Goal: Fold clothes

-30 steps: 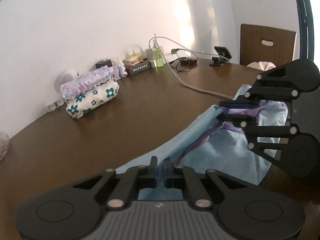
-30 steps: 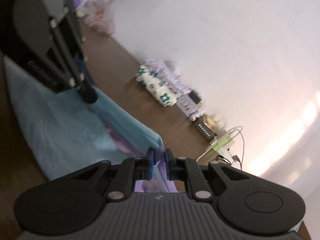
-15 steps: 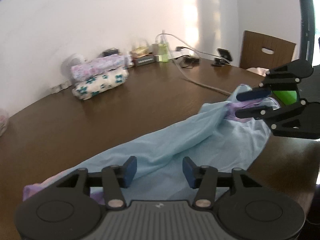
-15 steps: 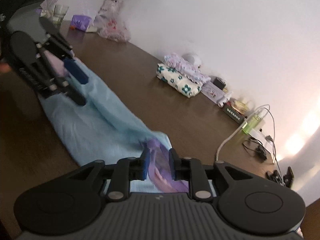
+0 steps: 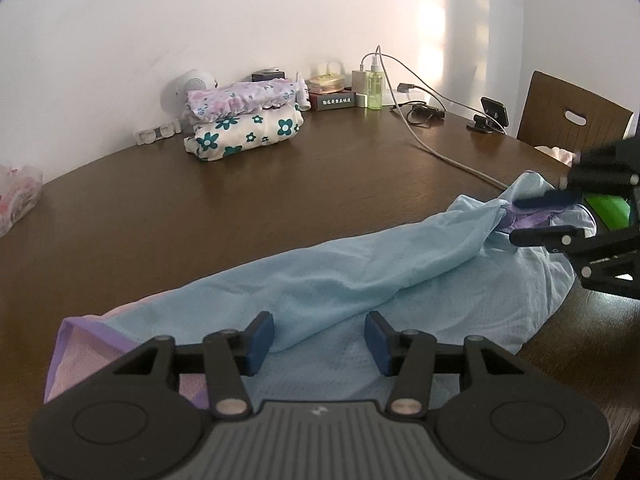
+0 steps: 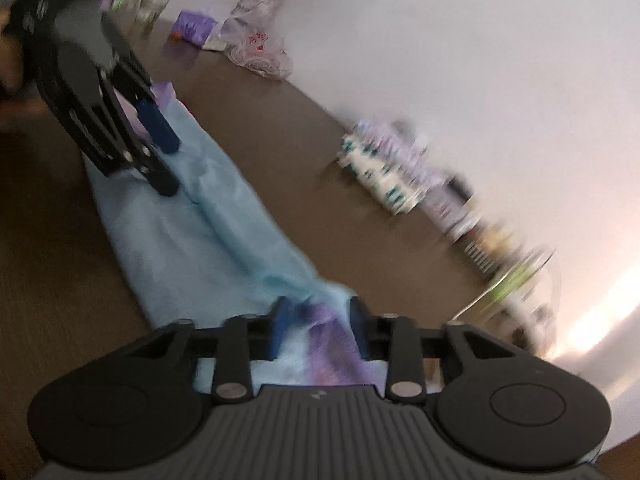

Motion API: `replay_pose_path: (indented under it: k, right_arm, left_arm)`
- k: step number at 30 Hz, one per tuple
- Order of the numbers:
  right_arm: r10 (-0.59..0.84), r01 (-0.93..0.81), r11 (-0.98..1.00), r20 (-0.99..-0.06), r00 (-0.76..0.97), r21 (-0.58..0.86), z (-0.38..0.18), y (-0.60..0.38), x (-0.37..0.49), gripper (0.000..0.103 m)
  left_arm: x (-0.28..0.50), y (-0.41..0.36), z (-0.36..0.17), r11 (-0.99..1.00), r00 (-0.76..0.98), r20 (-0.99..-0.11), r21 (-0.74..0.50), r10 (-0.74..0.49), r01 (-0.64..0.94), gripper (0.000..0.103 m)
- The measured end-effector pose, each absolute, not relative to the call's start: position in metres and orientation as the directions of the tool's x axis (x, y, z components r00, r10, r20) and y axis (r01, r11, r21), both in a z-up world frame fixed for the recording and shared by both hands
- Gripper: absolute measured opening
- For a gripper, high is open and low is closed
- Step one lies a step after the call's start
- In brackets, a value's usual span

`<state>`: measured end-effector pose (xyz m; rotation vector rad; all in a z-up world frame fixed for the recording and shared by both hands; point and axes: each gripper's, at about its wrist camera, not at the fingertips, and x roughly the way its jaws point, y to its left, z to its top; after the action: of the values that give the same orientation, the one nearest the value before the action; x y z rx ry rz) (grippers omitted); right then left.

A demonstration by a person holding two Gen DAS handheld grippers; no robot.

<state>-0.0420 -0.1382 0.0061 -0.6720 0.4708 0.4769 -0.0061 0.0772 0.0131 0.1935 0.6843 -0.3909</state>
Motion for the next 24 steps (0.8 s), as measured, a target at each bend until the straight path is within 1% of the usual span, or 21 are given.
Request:
replay_pose_path:
  k: [2,4,7,12,13,16,19,20,22,24]
  right_arm:
    - [0.230,-0.525,0.701,-0.543,0.807,-0.483,0.001,-0.137,-0.036,0.017]
    - [0.235,-0.536,0.708,-0.562,0.793,-0.459,-0.002,-0.137,-0.032,0.003]
    - [0.255,-0.555,0.700,-0.568,0.782,-0.450,0.003,-0.142,-0.042,0.003]
    - [0.241,-0.546,0.718,-0.582,0.777,-0.431,0.007,-0.156,-0.057,0.003]
    - [0.242,-0.547,0.720,-0.584,0.775,-0.427,0.008,-0.156,-0.058,0.007]
    - [0.265,-0.546,0.713,-0.553,0.790,-0.440,0.012,-0.150,-0.062,0.013]
    - [0.263,-0.539,0.696,-0.530,0.806,-0.474,0.010,-0.141,-0.055,0.013]
    - [0.270,-0.550,0.687,-0.536,0.800,-0.475,0.007,-0.140,-0.052,0.013]
    - [0.289,-0.587,0.672,-0.569,0.770,-0.452,0.004,-0.139,-0.052,0.005]
    - [0.312,-0.618,0.662,-0.595,0.741,-0.423,0.002,-0.140,-0.054,0.005]
  left_arm:
    - [-0.005,0.077,0.013,0.911,0.705,-0.649,0.043,-0.287,0.411,0.050]
    - [-0.004,0.077,0.013,0.912,0.705,-0.650,0.044,-0.284,0.408,0.051]
    - [-0.005,0.076,0.013,0.914,0.707,-0.649,0.044,-0.281,0.404,0.051]
    - [-0.003,0.077,0.013,0.916,0.707,-0.649,0.040,-0.281,0.400,0.051]
    - [-0.003,0.077,0.013,0.916,0.707,-0.649,0.040,-0.280,0.399,0.052]
    - [-0.003,0.077,0.013,0.916,0.709,-0.649,0.045,-0.275,0.398,0.052]
    - [-0.003,0.077,0.013,0.917,0.709,-0.649,0.043,-0.276,0.396,0.052]
    - [-0.003,0.077,0.013,0.918,0.709,-0.649,0.041,-0.276,0.395,0.053]
    - [-0.002,0.078,0.012,0.919,0.709,-0.649,0.038,-0.277,0.393,0.055]
    - [-0.003,0.079,0.012,0.920,0.710,-0.649,0.035,-0.276,0.390,0.055]
